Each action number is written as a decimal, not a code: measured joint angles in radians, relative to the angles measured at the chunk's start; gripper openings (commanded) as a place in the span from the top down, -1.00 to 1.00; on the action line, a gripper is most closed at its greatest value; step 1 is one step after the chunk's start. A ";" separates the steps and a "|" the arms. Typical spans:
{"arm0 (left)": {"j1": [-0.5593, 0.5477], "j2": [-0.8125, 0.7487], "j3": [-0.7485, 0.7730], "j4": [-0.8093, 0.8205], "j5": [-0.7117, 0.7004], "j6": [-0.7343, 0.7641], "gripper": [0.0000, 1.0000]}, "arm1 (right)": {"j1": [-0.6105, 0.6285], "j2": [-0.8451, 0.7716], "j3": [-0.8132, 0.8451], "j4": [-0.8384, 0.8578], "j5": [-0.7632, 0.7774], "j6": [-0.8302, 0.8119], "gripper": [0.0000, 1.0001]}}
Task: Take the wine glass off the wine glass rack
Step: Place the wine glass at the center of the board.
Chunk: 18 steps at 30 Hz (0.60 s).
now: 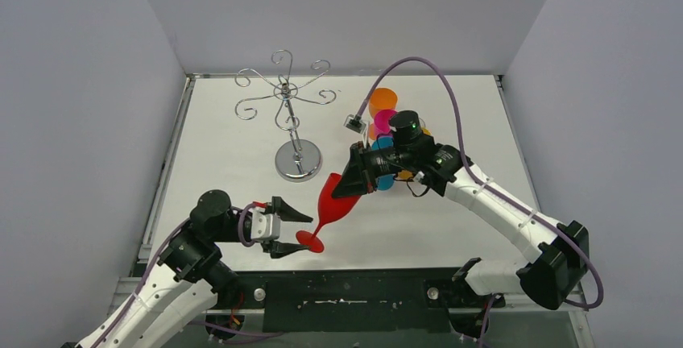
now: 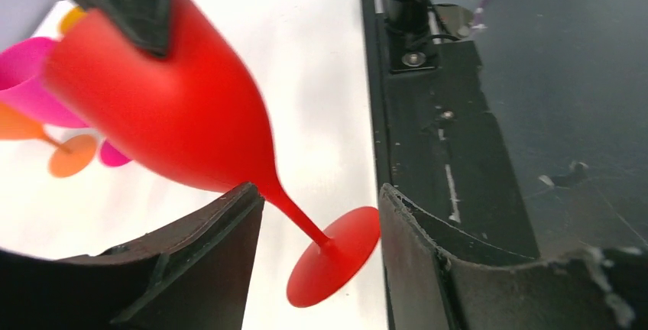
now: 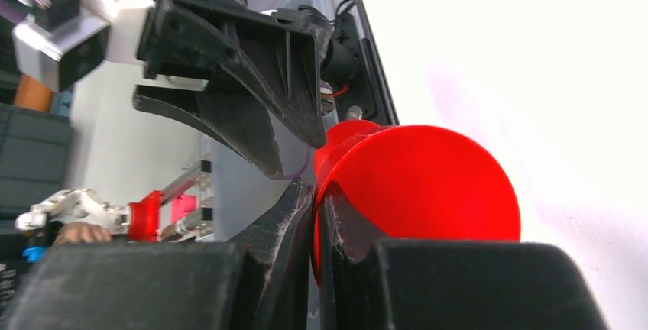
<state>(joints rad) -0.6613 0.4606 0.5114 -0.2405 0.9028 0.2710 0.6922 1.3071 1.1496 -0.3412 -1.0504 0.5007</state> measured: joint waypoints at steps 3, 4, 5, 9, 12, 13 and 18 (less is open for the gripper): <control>0.000 -0.021 0.003 -0.002 -0.080 -0.005 -0.15 | 0.031 -0.032 -0.025 -0.006 0.086 -0.029 1.00; 0.000 -0.031 0.003 -0.002 -0.114 -0.010 -0.19 | 0.043 -0.045 -0.036 -0.006 0.127 -0.041 1.00; 0.000 -0.040 0.003 0.000 -0.146 -0.017 -0.25 | 0.049 -0.054 -0.043 -0.008 0.156 -0.047 1.00; 0.000 -0.106 0.003 0.009 -0.354 -0.088 -0.59 | 0.069 -0.091 -0.087 -0.003 0.303 -0.063 1.00; 0.000 -0.168 0.003 0.013 -0.526 -0.153 -0.91 | 0.081 -0.103 -0.110 -0.003 0.410 -0.067 1.00; 0.000 -0.188 0.002 0.013 -0.578 -0.171 -0.94 | 0.084 -0.103 -0.113 -0.003 0.436 -0.068 1.00; 0.000 -0.238 0.002 0.005 -0.793 -0.299 -0.95 | 0.109 -0.103 -0.116 -0.005 0.584 -0.070 1.00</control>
<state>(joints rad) -0.6613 0.2230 0.5129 -0.2359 0.1093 -0.0280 0.8017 1.2041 1.0336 -0.3466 -0.4667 0.4305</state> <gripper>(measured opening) 0.972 0.056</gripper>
